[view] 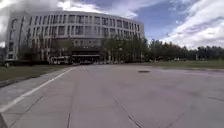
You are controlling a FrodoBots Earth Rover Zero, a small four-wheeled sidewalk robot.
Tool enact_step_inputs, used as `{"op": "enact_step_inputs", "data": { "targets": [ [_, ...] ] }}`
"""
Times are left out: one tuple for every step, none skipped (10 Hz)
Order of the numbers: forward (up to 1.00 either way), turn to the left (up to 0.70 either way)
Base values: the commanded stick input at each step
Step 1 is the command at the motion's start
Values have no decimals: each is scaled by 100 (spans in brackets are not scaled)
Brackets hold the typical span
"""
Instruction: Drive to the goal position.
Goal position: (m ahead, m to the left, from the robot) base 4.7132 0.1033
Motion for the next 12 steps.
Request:
{"op": "enact_step_inputs", "data": {
  "targets": [
    [70, 1],
    [70, 1],
    [70, 1],
    [70, 1],
    [70, 1],
    [70, 1],
    [70, 1],
    [70, 1],
    [70, 1],
    [70, 1],
    [70, 1],
    [70, 1]
  ]
}}
